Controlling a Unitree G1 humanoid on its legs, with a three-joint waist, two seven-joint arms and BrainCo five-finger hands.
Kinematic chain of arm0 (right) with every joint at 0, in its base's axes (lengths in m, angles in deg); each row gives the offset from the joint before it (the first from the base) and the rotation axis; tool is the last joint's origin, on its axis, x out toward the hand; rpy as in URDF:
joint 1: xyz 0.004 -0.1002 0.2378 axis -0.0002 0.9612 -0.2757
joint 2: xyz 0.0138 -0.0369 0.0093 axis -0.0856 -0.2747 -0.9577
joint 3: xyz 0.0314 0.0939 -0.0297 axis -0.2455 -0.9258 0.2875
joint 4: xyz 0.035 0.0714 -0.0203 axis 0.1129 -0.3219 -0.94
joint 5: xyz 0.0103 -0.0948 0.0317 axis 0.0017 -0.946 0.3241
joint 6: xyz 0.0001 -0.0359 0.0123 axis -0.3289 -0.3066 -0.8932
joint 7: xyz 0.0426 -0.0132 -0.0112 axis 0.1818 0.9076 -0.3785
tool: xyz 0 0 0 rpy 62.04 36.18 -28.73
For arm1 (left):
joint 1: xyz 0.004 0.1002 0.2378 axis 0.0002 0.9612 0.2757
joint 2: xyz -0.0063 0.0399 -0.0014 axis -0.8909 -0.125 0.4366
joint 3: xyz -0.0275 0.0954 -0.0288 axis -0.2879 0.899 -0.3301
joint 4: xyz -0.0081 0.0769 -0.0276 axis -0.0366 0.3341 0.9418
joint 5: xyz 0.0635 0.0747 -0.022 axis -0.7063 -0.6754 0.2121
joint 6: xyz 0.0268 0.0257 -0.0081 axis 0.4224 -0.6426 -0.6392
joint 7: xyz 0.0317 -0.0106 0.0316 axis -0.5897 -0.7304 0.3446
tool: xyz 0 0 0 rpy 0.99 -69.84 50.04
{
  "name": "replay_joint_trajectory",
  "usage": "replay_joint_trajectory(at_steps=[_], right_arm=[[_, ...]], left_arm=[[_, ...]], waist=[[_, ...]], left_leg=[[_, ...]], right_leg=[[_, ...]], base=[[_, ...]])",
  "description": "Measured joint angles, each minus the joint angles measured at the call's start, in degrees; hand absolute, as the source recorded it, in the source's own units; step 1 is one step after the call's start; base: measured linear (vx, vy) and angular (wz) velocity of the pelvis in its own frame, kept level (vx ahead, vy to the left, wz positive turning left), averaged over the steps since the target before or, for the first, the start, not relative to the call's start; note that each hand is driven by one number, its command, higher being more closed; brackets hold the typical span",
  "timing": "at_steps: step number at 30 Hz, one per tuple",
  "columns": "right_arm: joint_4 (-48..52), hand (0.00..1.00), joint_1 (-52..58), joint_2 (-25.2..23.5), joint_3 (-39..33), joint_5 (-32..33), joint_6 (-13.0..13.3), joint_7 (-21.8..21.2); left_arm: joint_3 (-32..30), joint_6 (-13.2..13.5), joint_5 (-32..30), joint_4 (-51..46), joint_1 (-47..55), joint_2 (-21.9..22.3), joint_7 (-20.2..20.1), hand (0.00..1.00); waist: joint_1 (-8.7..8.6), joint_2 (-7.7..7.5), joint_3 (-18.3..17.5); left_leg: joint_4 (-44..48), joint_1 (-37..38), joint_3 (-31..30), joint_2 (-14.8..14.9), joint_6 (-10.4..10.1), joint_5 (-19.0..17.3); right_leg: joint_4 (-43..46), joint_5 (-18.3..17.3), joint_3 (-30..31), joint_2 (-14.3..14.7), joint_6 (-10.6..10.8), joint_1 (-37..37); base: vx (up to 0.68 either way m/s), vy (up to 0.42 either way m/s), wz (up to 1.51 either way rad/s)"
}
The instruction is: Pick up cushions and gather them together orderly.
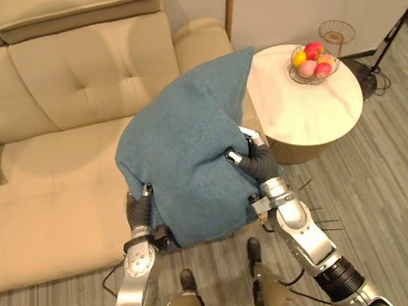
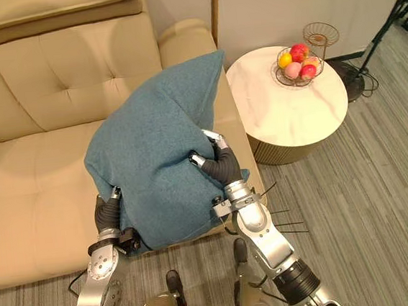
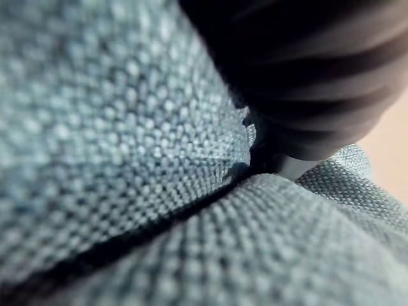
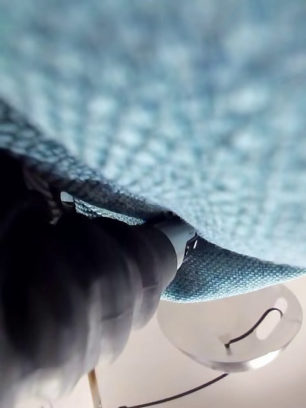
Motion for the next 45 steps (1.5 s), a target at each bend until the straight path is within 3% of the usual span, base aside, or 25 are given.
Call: replay_joint_trajectory(at_steps=[1, 2, 4, 6, 7, 8, 9, 10, 11, 12, 13, 16, 18, 19, 23, 28, 32, 33, 35, 36, 37, 40, 42, 44, 45], right_arm=[[-2.24, 1.0, 1.48, -0.01, -0.49, 0.01, 0.05, 0.0], [-4.22, 1.0, 2.42, -0.1, -0.73, 0.0, 0.06, 0.0], [-6.27, 1.0, 2.06, -0.05, -0.8, 0.0, -0.05, 0.01], [-6.3, 1.0, 1.04, 0.2, -0.87, -0.17, 0.01, 0.0], [-6.64, 1.0, 0.08, 0.52, -1.47, -0.76, -0.02, 0.03], [-7.24, 1.0, -0.06, 0.68, -1.88, -1.14, -0.08, 0.03], [-9.48, 1.0, -0.13, 0.64, -2.55, -1.34, -0.67, 0.06], [-11.35, 1.0, 0.31, 0.69, -3.56, -1.69, -1.76, 0.17], [-11.55, 1.0, 0.8, 0.79, -4.49, -1.72, -2.33, 0.2], [-11.77, 1.0, 1.22, 0.92, -5.91, -1.73, -2.47, 0.25], [-11.7, 1.0, 1.72, 1.12, -7.66, -1.73, -2.55, 0.24], [-9.96, 1.0, 4.7, 1.39, -9.78, -1.72, -2.59, 0.24], [-8.09, 1.0, 5.35, 1.68, -9.87, -1.72, -2.56, 0.24], [-7.74, 1.0, 5.34, 1.36, -10.2, -1.71, -2.49, 0.24], [-7.77, 1.0, 5.79, -0.43, -10.2, -1.72, -2.79, 0.14], [-5.52, 1.0, 5.77, -0.75, -9.71, -1.67, -2.9, 0.05], [-5.5, 1.0, 5.82, -1.22, -9.64, -1.67, -3.05, 0.05], [-5.55, 1.0, 5.79, -1.35, -9.41, -1.71, -3.1, 0.01], [-6.0, 1.0, 5.9, -1.31, -9.11, -1.72, -3.1, -0.01], [-6.49, 1.0, 6.28, -1.34, -8.98, -1.7, -3.14, -0.01], [-6.53, 1.0, 6.32, -1.12, -8.48, -1.7, -3.16, -0.03], [-6.83, 1.0, 6.33, -0.81, -8.51, -1.68, -3.14, -0.15], [-7.7, 1.0, 6.51, -0.01, -8.53, -1.65, -3.14, -0.15], [-7.93, 1.0, 8.74, 0.38, -8.66, -1.41, -3.04, -0.14], [-7.89, 1.0, 9.33, 0.33, -8.72, -1.12, -2.95, -0.14]], left_arm=[[0.41, -0.11, -0.06, 0.74, 0.25, 0.03, -0.83, 1.0], [0.43, -0.11, -0.46, 0.73, 1.29, -0.07, -1.04, 1.0], [0.1, -0.08, -0.57, 0.6, 1.48, -0.16, -1.04, 1.0], [-0.05, -0.02, -0.55, 0.24, 1.46, -0.06, -1.04, 1.0], [-0.01, -0.02, -0.49, -0.01, 1.48, 0.74, -1.04, 1.0], [0.0, -0.03, -0.48, -0.01, 1.57, 1.24, -1.04, 1.0], [0.07, -0.12, -0.44, -0.04, 2.13, 1.89, -1.04, 1.0], [0.53, -0.24, -0.39, -0.36, 2.77, 2.21, -1.04, 1.0], [1.14, -0.28, -0.4, -0.38, 2.63, 2.2, -1.15, 1.0], [1.96, -0.27, -0.4, -1.01, 2.6, 2.18, -1.92, 1.0], [3.26, -0.28, -0.36, -1.16, 2.61, 2.35, -2.82, 1.0], [4.69, -0.17, -0.35, -1.18, 2.64, 2.81, -4.88, 1.0], [4.72, 0.47, -0.34, -1.18, 2.46, 3.0, -5.41, 1.0], [4.73, 0.59, -0.33, -1.08, 1.53, 2.64, -5.7, 1.0], [4.76, 0.65, -0.27, -1.02, 2.68, 1.68, -5.76, 1.0], [4.76, 0.79, -0.24, -1.03, 2.81, 0.85, -5.79, 1.0], [4.76, 0.74, -0.23, -1.06, 3.05, 0.39, -5.93, 1.0], [4.76, 0.75, -0.2, -1.23, 3.48, -0.13, -5.99, 1.0], [4.77, 0.73, -0.23, -1.33, 4.12, -0.1, -5.99, 1.0], [4.86, 0.71, -0.26, -1.38, 4.31, -0.33, -5.99, 1.0], [4.89, 0.73, -0.24, -1.38, 4.34, -0.92, -5.99, 1.0], [5.19, 0.73, -0.07, -1.26, 4.01, -1.44, -5.99, 1.0], [6.01, 0.72, 0.0, -0.63, 3.35, -1.86, -5.99, 1.0], [7.69, 0.72, -0.07, 0.18, 2.99, -3.0, -6.01, 1.0], [7.83, 0.72, -0.18, 0.17, 2.9, -3.21, -6.09, 1.0]], waist=[[-0.29, -0.12, -0.07], [0.01, -0.13, -0.09], [0.97, -1.19, -0.91], [2.52, -0.72, -2.88], [3.39, 2.35, -2.98], [3.8, 3.57, -3.01], [3.89, 5.09, -3.06], [3.55, 5.12, -3.22], [3.27, 4.6, -3.15], [3.13, 3.14, -2.86], [2.97, 2.5, -2.66], [0.13, 2.56, -3.2], [-0.14, 4.23, -4.55], [-0.03, 3.08, -4.47], [0.41, 0.86, -5.7], [1.25, 0.46, -6.1], [1.35, -0.39, -6.14], [0.46, -1.06, -6.11], [0.09, -1.15, -6.0], [-0.43, -0.99, -5.8], [-0.64, -1.07, -5.74], [-1.66, -0.95, -5.09], [-3.14, -0.74, -4.87], [-3.63, -2.29, -6.3], [-3.86, -2.88, -6.82]], left_leg=[[0.2, 1.15, -2.95, -0.39, 0.09, 0.58], [-0.17, 1.83, -5.85, -1.24, -0.11, 1.51], [-0.88, -0.11, -9.96, -2.88, -0.54, 3.87], [-4.77, -4.7, -13.47, -3.49, -1.06, 8.49], [-8.88, -6.73, -16.13, -2.38, -0.62, 12.07], [-10.9, -6.99, -17.14, -1.76, -0.7, 13.84], [-14.22, -6.71, -17.3, -0.63, 0.7, 15.93], [-16.89, -5.75, -13.16, 0.61, 4.41, 13.73], [-16.66, -6.08, -10.24, 0.6, 7.52, 10.58], [-14.39, -7.1, -6.26, 0.43, 7.37, 6.67], [-8.21, -8.4, -2.83, 0.21, 6.66, 6.49], [0.1, -3.93, 1.84, -1.68, 5.69, 5.88], [-7.57, 2.01, 2.44, -1.68, 1.07, 4.94], [-9.9, 2.67, 2.37, -2.75, 0.4, 7.09], [-7.54, 2.16, 1.25, -4.4, 1.99, 5.97], [-4.54, -0.32, 0.86, -5.65, 3.23, 3.67], [0.85, -2.0, 0.31, -7.61, 4.6, -1.0], [2.31, -1.85, -1.16, -8.7, 5.46, -2.62], [2.41, -0.32, -2.08, -9.82, 6.96, -3.71], [1.97, 1.3, -3.26, -9.77, 7.39, -4.11], [1.51, 2.27, -4.23, -9.57, 7.38, -4.59], [-1.04, 5.99, -6.39, -9.56, 7.1, -5.46], [-3.01, 9.3, -7.45, -10.02, 5.9, -5.67], [-3.6, 12.66, -8.26, -11.93, 3.67, -6.98], [-3.72, 12.9, -8.5, -12.4, 3.03, -7.37]], right_leg=[[15.75, -9.87, 0.03, -0.33, -2.74, 0.08], [22.16, -15.22, 0.54, -0.53, -0.1, 3.51], [18.5, -20.08, 0.82, -0.34, -1.9, 8.15], [9.53, -21.35, -0.85, 0.45, -3.6, 8.48], [5.84, -18.7, -3.35, 2.57, -4.66, 7.79], [5.02, -17.85, -4.64, 3.38, -5.07, 7.52], [5.6, -17.0, -7.13, 4.28, -5.98, 7.31], [5.98, -16.34, -9.37, 4.19, -7.02, 7.53], [5.4, -15.7, -10.33, 3.08, -7.81, 7.73], [4.23, -15.53, -11.66, 1.25, -7.98, 8.17], [3.09, -15.03, -12.92, -0.6, -7.8, 8.64], [-0.66, -12.87, -16.33, -3.45, -6.8, 11.6], [-2.24, -11.41, -16.65, -2.08, -6.0, 11.42], [-3.34, -10.05, -16.81, -2.62, -5.47, 11.24], [-7.25, -7.71, -18.15, -3.86, -3.83, 14.41], [-7.38, -7.89, -19.2, -5.63, -3.03, 13.97], [1.59, -13.71, -19.24, -9.46, -2.05, 11.28], [7.62, -14.72, -18.51, -11.04, -2.84, 10.07], [21.37, -12.9, -13.16, -12.83, -5.82, 4.08], [26.92, -13.84, -10.72, -12.19, -6.37, 0.75], [25.71, -16.31, -10.47, -10.3, -5.41, -0.09], [14.93, -16.36, -10.32, -5.18, -4.69, -1.86], [2.94, -11.44, -11.52, -2.94, -3.58, -1.73], [-2.53, -3.19, -12.39, -2.88, -7.12, 0.48], [-2.88, -1.0, -12.28, -2.86, -8.06, 1.39]], base=[[-0.16, -0.028, 1.08], [-0.1, -0.087, 1.29], [-0.13, -0.178, 1.14], [-0.2, -0.212, 1.03], [-0.27, -0.189, 0.85], [-0.26, -0.144, 0.74], [-0.26, -0.165, 0.79], [-0.19, -0.147, 0.92], [-0.12, -0.071, 0.93], [-0.2, -0.05, 0.84], [-0.17, 0.005, 0.88], [-0.11, 0.054, 0.71], [-0.04, 0.128, 0.18], [-0.04, 0.131, 0.14], [-0.03, 0.154, 0.22], [-0.04, 0.121, 0.13], [0.02, 0.132, 0.17], [0.1, 0.095, 0.34], [0.15, 0.112, 0.32], [0.22, 0.098, 0.29], [0.21, 0.065, 0.33], [0.27, 0.004, 0.42], [0.34, -0.026, 0.5], [0.48, -0.093, 0.46], [0.54, -0.148, 0.37]])
